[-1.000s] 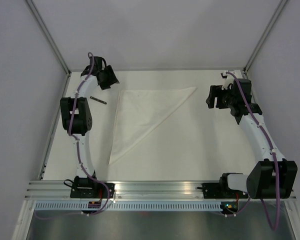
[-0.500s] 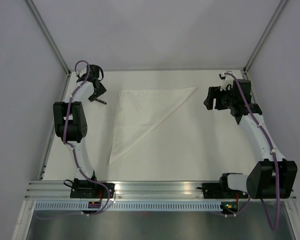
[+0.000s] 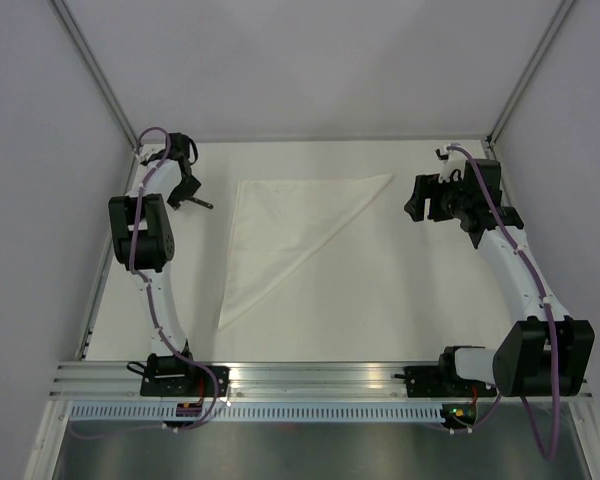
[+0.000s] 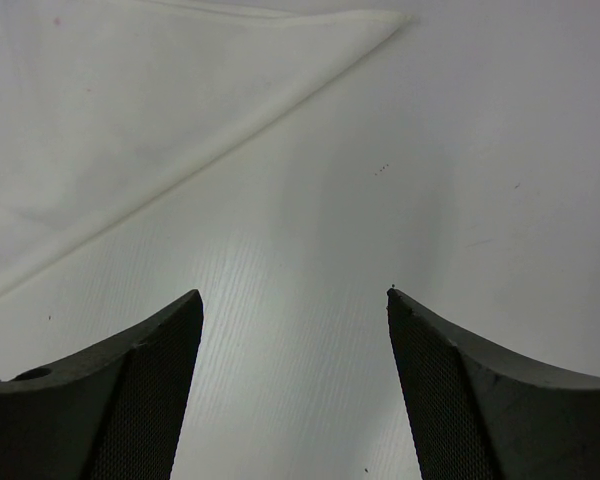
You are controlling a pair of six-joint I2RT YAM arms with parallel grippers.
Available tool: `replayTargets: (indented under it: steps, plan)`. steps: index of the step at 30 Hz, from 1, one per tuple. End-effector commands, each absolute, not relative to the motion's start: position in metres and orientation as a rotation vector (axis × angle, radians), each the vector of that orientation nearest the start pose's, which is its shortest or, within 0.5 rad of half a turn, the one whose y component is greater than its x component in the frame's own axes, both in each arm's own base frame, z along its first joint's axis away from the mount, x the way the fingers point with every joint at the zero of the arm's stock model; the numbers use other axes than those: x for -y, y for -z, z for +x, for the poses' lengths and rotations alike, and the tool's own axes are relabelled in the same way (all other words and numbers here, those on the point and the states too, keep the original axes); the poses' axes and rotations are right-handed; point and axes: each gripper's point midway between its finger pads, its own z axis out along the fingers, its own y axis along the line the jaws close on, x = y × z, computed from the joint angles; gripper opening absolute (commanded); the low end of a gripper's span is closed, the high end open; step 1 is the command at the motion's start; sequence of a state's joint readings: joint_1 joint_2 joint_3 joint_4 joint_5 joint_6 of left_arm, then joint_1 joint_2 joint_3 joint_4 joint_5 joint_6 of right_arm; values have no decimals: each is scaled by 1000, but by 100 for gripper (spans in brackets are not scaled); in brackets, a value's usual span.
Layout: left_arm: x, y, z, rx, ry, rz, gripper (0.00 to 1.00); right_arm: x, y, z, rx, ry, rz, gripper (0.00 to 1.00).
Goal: Fold the napkin, place the utensils inside, and roll it up
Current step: Grab a utensil with the left arm
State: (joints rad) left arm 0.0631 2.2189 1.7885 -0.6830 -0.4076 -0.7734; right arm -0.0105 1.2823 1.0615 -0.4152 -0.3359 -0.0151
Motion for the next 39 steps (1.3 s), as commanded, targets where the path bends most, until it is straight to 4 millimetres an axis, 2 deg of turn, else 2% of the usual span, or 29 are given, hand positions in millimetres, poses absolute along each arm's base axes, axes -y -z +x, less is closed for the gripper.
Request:
replayTargets:
  steps: [1, 8, 10, 11, 17, 23, 24, 26, 27, 28, 29, 30, 31, 32, 34, 39]
  plan:
    - [-67, -33, 511, -2295, -245, -1218, 64, -56, -213, 372, -2141, -364, -203, 80]
    - [-67, -26, 515, -2311, -239, -1229, 64, -57, -210, 372, -2150, -370, -204, 80]
    - [-67, -29, 515, -2325, -250, -1224, 62, -58, -211, 372, -2147, -374, -209, 80]
    - [-66, -22, 514, -2345, -260, -1220, 61, -58, -212, 372, -2147, -376, -210, 80]
    - [-67, -17, 511, -2424, -314, -1196, 56, -61, -214, 370, -2144, -393, -221, 80]
    - [-63, -7, 503, -2499, -308, -1156, 33, -64, -214, 368, -2146, -412, -234, 80]
    - [-62, -4, 500, -2520, -306, -1145, 24, -64, -214, 368, -2149, -414, -235, 80]
    - [-59, -2, 497, -2547, -289, -1125, 14, -65, -214, 368, -2148, -418, -239, 80]
    - [-56, 3, 493, -2579, -274, -1104, 5, -65, -215, 368, -2147, -421, -239, 79]
    - [-53, 5, 491, -2593, -261, -1091, 2, -66, -215, 367, -2147, -424, -240, 79]
    - [-51, -1, 500, -2562, -214, -1062, 2, -66, -216, 367, -2146, -424, -240, 80]
    - [-43, 5, 492, -2612, -168, -1011, 2, -66, -216, 367, -2147, -431, -240, 79]
    - [-41, 3, 492, -2609, -145, -990, 2, -66, -216, 367, -2146, -432, -241, 79]
    - [-38, -12, 497, -2577, -106, -953, 2, -67, -215, 366, -2150, -437, -243, 80]
    - [-32, -19, 498, -2576, -67, -853, 2, -68, -214, 367, -2154, -438, -247, 79]
    - [-29, -57, 496, -2552, -83, -646, 2, -67, -213, 367, -2155, -439, -251, 79]
